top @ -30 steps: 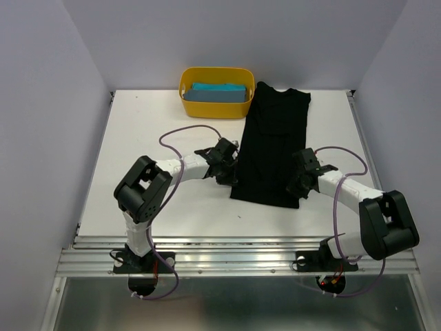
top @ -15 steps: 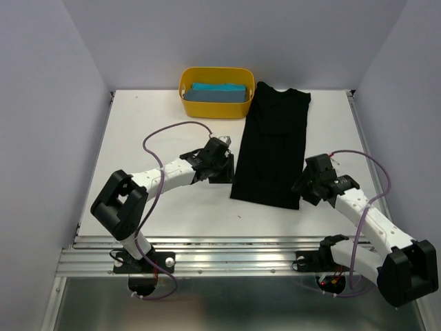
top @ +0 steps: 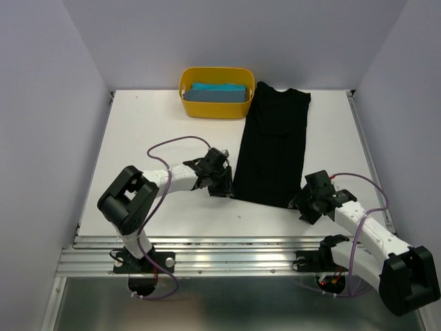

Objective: Roll the t-shirts
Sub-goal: Roll the T-shirt to the center of the board.

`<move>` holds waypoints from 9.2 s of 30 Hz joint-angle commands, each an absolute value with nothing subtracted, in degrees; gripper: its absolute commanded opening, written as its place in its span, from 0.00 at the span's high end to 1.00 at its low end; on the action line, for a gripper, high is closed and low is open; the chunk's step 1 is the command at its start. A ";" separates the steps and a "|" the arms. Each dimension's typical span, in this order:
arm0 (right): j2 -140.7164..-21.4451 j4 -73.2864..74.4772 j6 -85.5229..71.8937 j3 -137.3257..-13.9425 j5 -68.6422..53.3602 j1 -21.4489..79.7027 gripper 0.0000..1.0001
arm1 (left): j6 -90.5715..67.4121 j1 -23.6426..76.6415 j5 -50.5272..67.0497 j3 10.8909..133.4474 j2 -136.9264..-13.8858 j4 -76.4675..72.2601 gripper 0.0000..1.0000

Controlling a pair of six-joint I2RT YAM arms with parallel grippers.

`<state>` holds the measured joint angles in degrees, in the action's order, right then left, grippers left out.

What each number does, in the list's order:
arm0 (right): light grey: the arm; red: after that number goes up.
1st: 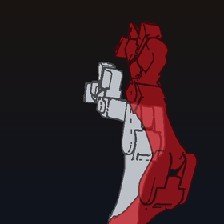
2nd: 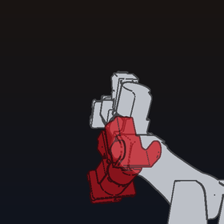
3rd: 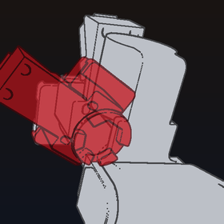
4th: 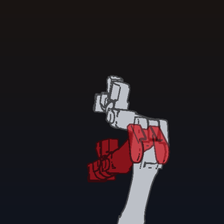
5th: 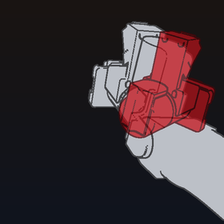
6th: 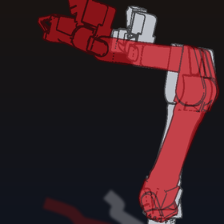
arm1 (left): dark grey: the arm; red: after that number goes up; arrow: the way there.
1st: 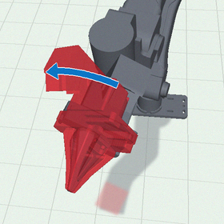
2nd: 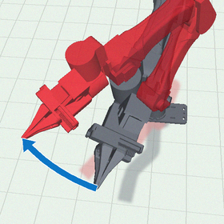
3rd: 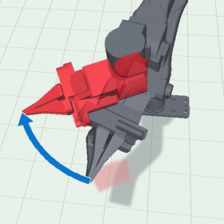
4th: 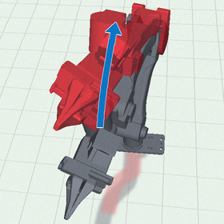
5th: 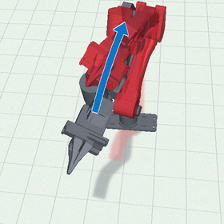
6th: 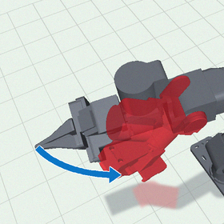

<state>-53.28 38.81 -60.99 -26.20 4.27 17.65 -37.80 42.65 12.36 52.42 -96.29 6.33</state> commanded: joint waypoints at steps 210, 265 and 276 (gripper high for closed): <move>-75.88 27.93 -53.87 -41.39 12.38 27.77 0.99 | -30.59 45.26 -0.33 63.62 -96.61 9.83 1.00; -57.13 24.70 -61.88 -23.64 11.60 18.11 0.45 | -39.29 42.54 6.32 49.66 -96.33 -6.59 0.52; -58.89 24.87 -61.43 -24.61 11.95 18.11 0.87 | -38.67 42.28 6.16 52.38 -98.17 -4.75 1.00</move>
<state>-59.35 25.17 -61.58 -24.51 10.66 18.39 -39.38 42.63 6.87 50.39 -98.83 -6.07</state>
